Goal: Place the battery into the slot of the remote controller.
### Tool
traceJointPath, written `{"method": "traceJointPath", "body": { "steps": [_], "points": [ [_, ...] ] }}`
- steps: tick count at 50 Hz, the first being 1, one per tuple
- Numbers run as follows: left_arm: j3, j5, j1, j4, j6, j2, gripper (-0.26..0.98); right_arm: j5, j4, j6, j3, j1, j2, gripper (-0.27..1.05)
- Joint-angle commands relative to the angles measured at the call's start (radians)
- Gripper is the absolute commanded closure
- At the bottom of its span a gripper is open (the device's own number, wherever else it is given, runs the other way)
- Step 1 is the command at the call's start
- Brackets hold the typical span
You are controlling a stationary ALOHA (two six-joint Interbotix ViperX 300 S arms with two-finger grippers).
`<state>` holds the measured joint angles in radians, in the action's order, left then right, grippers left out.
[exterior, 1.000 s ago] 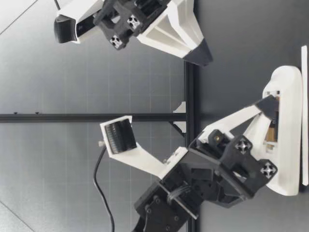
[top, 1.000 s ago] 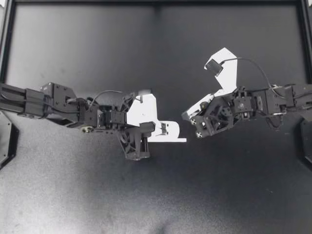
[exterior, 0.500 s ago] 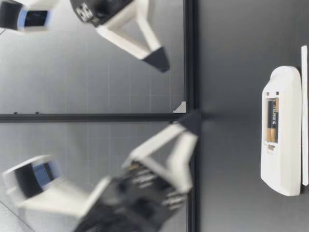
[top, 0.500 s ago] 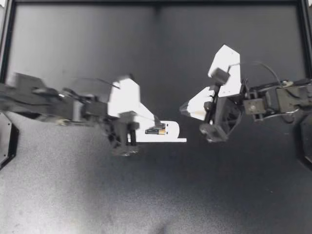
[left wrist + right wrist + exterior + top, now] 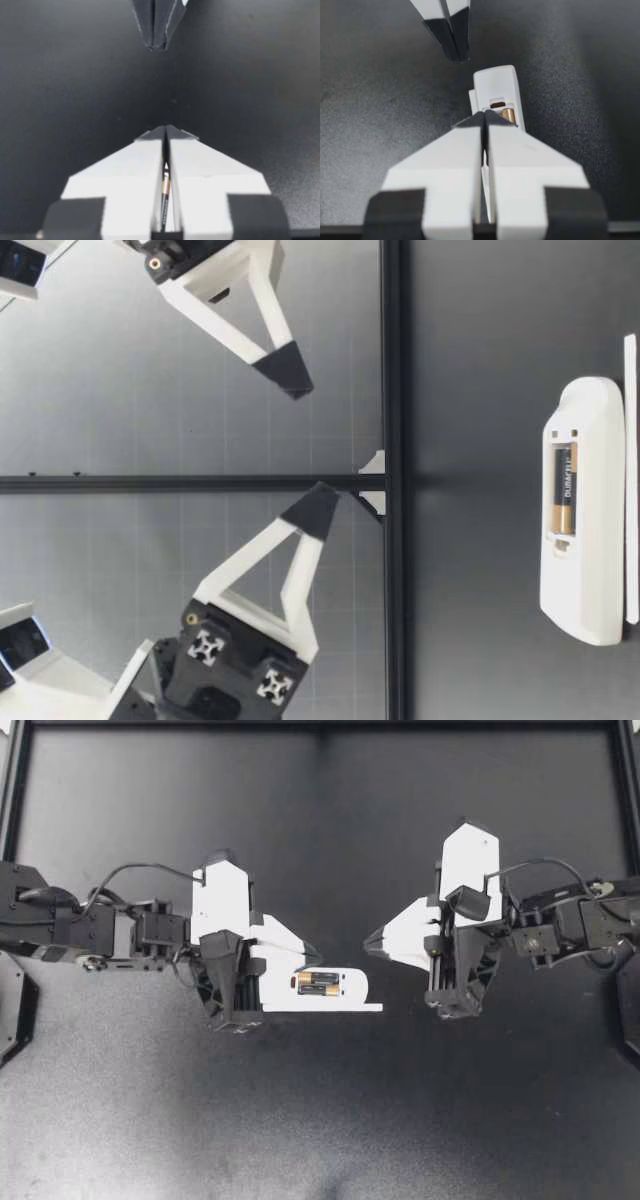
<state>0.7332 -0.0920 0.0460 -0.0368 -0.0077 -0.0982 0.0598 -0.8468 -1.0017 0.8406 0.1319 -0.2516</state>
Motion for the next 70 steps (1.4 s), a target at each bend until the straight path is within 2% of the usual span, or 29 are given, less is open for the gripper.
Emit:
{"method": "traceJointPath", "body": {
  "steps": [1, 41, 70],
  "points": [
    [-0.011, -0.008, 0.002, 0.000, 0.002, -0.029, 0.85, 0.009, -0.002, 0.002, -0.028, 0.006, -0.015, 0.91],
    [0.058, -0.009, 0.002, 0.000, -0.006, -0.089, 0.85, 0.041, -0.002, 0.000, -0.046, 0.008, 0.023, 0.91],
    [0.064, -0.009, 0.002, 0.000, -0.003, -0.094, 0.85, 0.041, 0.000, -0.002, -0.038, 0.006, 0.029, 0.91]
  ]
}}
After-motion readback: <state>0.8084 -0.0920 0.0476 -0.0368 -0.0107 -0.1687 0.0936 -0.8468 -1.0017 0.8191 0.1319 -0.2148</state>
